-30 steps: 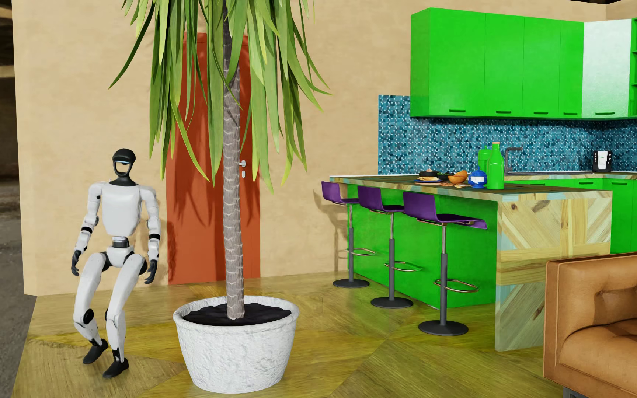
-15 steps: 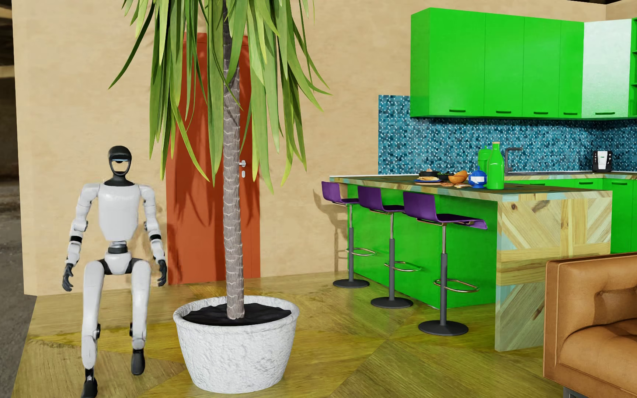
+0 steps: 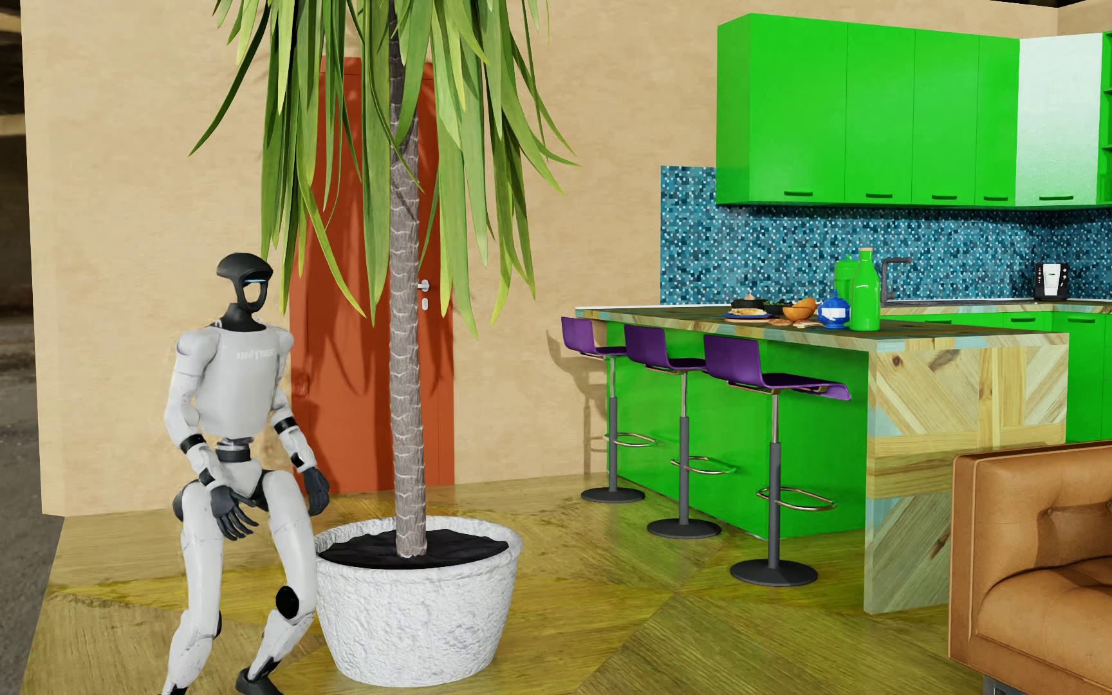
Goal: Circle the plant
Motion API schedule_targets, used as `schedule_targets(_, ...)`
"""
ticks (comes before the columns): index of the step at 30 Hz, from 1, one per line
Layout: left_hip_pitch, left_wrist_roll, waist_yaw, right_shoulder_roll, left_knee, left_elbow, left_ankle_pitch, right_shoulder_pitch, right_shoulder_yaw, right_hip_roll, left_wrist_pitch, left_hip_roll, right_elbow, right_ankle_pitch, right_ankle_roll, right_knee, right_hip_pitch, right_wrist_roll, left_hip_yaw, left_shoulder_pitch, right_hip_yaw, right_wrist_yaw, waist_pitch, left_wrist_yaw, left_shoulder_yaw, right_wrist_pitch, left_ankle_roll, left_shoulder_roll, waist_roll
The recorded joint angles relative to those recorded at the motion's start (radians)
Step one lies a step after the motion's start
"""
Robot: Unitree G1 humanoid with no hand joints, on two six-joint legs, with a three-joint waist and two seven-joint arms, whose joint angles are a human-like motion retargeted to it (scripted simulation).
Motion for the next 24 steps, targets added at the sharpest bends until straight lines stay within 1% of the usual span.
schedule_targets(1,-0.009,-0.002,0.019,0.046,-0.104,0.038,-0.039,-0.072,0.034,0.0,-0.007,0.01,-0.013,0.129,0.018,0.192,-0.061,0.026,-0.001,0.035,0.001,-0.049,-0.001,0.008,-0.035,-0.044,-0.048,0.055,0.029)
schedule_targets(2,0.029,0.004,0.017,0.073,-0.105,0.131,-0.077,-0.097,0.082,0.017,-0.013,-0.013,0.019,0.326,0.036,0.358,-0.152,0.039,-0.026,0.065,0.053,-0.08,-0.01,0.049,-0.04,-0.115,-0.05,0.079,0.024)
schedule_targets(3,0.081,0.0,-0.015,0.084,-0.133,0.128,-0.102,-0.049,0.068,0.035,0.009,-0.046,0.035,0.296,0.05,0.366,-0.223,0.035,-0.057,0.093,0.101,-0.082,-0.02,0.107,0.003,-0.179,-0.049,0.057,0.004)
schedule_targets(4,0.145,-0.008,-0.046,0.093,-0.171,0.09,-0.122,0.01,0.036,0.046,0.043,-0.076,0.031,0.195,0.061,0.325,-0.292,0.02,-0.083,0.092,0.14,-0.073,-0.02,0.166,0.008,-0.209,-0.05,0.031,-0.025)
schedule_targets(5,0.21,-0.003,-0.077,0.085,-0.208,0.096,-0.149,0.088,0.016,0.045,0.078,-0.1,0.005,0.126,0.071,0.244,-0.363,-0.004,-0.111,0.051,0.145,-0.055,-0.024,0.223,-0.016,-0.213,-0.051,0.012,-0.048)
schedule_targets(6,0.236,0.012,-0.095,0.044,-0.177,0.03,-0.169,0.13,-0.004,0.053,0.124,-0.113,0.029,0.119,0.084,0.12,-0.407,-0.021,-0.131,0.007,0.139,-0.033,-0.026,0.252,0.013,-0.217,-0.051,0.004,-0.07)
schedule_targets(7,0.21,0.024,-0.084,-0.024,-0.027,-0.02,-0.131,0.137,-0.012,0.04,0.151,-0.123,0.084,0.152,0.094,-0.061,-0.382,-0.03,-0.124,-0.038,0.125,-0.018,-0.018,0.254,0.058,-0.225,-0.024,-0.024,-0.078)
schedule_targets(8,0.123,0.035,-0.062,-0.08,0.195,-0.014,0.035,0.104,-0.011,0.018,0.154,-0.1,0.134,0.298,0.067,-0.049,-0.352,-0.031,-0.086,-0.064,0.101,-0.021,-0.018,0.233,0.023,-0.225,0.011,-0.026,-0.064)
schedule_targets(9,0.039,0.029,-0.022,-0.091,0.311,0.052,0.209,0.092,-0.026,0.006,0.139,-0.069,0.134,0.247,-0.052,-0.039,-0.306,-0.022,-0.057,-0.073,0.063,-0.049,-0.024,0.175,0.016,-0.232,-0.016,-0.019,-0.029)
schedule_targets(10,-0.026,0.013,0.018,-0.087,0.364,0.064,0.238,0.071,-0.039,-0.002,0.129,-0.041,0.1,0.205,-0.093,-0.048,-0.242,-0.004,-0.035,-0.052,0.027,-0.077,-0.022,0.108,0.027,-0.225,-0.068,0.004,0.016)
schedule_targets(11,-0.079,0.002,0.039,-0.047,0.315,0.034,0.136,0.061,-0.02,-0.019,0.13,0.001,0.01,0.169,-0.03,-0.067,-0.181,0.024,-0.015,-0.023,-0.012,-0.097,-0.033,0.057,0.042,-0.202,-0.081,0.035,0.048)
schedule_targets(12,-0.092,0.022,0.061,-0.003,0.169,0.018,0.014,0.054,0.025,-0.031,0.127,0.034,-0.007,0.132,-0.046,-0.087,-0.115,0.042,0.001,0.007,-0.046,-0.096,-0.054,0.042,0.088,-0.195,-0.079,0.013,0.072)
schedule_targets(13,-0.09,0.049,0.049,0.042,-0.028,0.013,-0.039,0.025,0.059,-0.053,0.12,0.058,-0.028,0.077,-0.026,-0.066,-0.067,0.048,0.007,0.033,-0.07,-0.08,-0.065,0.048,0.083,-0.165,-0.082,0.012,0.083)
schedule_targets(14,-0.058,0.063,0.005,0.053,-0.072,0.073,0.004,-0.017,0.115,-0.072,0.105,0.042,-0.029,0.052,-0.002,0.048,-0.071,0.038,0.006,0.032,-0.036,-0.055,-0.06,0.074,0.051,-0.129,-0.071,0.024,0.07)
schedule_targets(15,-0.023,0.059,-0.041,0.053,-0.083,0.116,-0.021,-0.02,0.109,-0.054,0.081,0.012,0.004,0.182,0.006,0.212,-0.137,0.011,-0.017,0.021,0.049,-0.028,-0.052,0.109,-0.013,-0.109,-0.074,0.043,0.043)
schedule_targets(16,0.034,0.044,-0.081,0.069,-0.12,0.126,-0.037,0.023,0.041,-0.022,0.055,-0.02,0.044,0.256,0.013,0.306,-0.19,-0.021,-0.036,0.015,0.129,0.001,-0.041,0.144,-0.018,-0.104,-0.08,0.04,-0.003)
schedule_targets(17,0.074,0.025,-0.12,0.044,-0.158,0.069,-0.051,0.106,-0.013,0.007,0.034,-0.042,0.029,0.156,0.019,0.256,-0.239,-0.053,-0.062,0.028,0.165,0.031,-0.05,0.174,0.023,-0.085,-0.087,0.014,-0.042)
schedule_targets(18,0.13,0.016,-0.14,0.029,-0.195,0.046,-0.068,0.157,-0.043,0.005,0.016,-0.06,0.056,0.066,0.025,0.136,-0.253,-0.077,-0.091,-0.002,0.165,0.054,-0.047,0.188,0.03,-0.066,-0.097,0.002,-0.082)
schedule_targets(19,0.176,0.017,-0.139,0.014,-0.214,0.008,-0.093,0.203,-0.045,-0.006,0.012,-0.08,0.073,0.03,0.033,-0.011,-0.245,-0.089,-0.128,-0.051,0.16,0.07,-0.043,0.189,0.036,-0.053,-0.107,-0.019,-0.116)
schedule_targets(20,0.179,0.015,-0.111,-0.04,-0.156,-0.023,-0.119,0.221,-0.005,-0.015,0.012,-0.078,0.104,0.186,0.049,-0.097,-0.199,-0.081,-0.16,-0.092,0.128,0.075,-0.045,0.167,0.036,-0.06,-0.098,-0.059,-0.109)
schedule_targets(21,0.13,-0.003,-0.081,-0.07,-0.021,0.027,-0.047,0.199,-0.006,-0.019,0.008,-0.045,0.078,0.147,-0.006,-0.108,-0.144,-0.056,-0.125,-0.095,0.078,0.058,-0.043,0.115,0.0,-0.067,-0.022,-0.046,-0.069)
schedule_targets(22,0.09,-0.022,-0.04,-0.054,0.083,0.044,0.028,0.146,-0.021,-0.029,0.022,-0.01,0.093,0.111,-0.009,-0.127,-0.076,-0.03,-0.066,-0.068,0.037,0.023,-0.036,0.057,0.015,-0.092,0.012,-0.035,-0.034)
schedule_targets(23,0.048,-0.03,0.014,-0.034,0.121,0.019,0.043,0.104,-0.015,-0.041,0.062,0.013,0.066,0.08,0.002,-0.155,-0.011,-0.003,-0.02,-0.03,-0.007,-0.021,-0.044,0.016,0.025,-0.108,-0.016,-0.028,0.008)
schedule_targets(24,0.019,-0.026,0.042,-0.006,0.061,-0.006,0.011,0.025,0.031,-0.049,0.103,0.034,-0.009,0.046,0.017,-0.163,0.045,0.024,0.009,0.028,-0.045,-0.058,-0.057,0.009,0.063,-0.092,-0.065,-0.018,0.045)
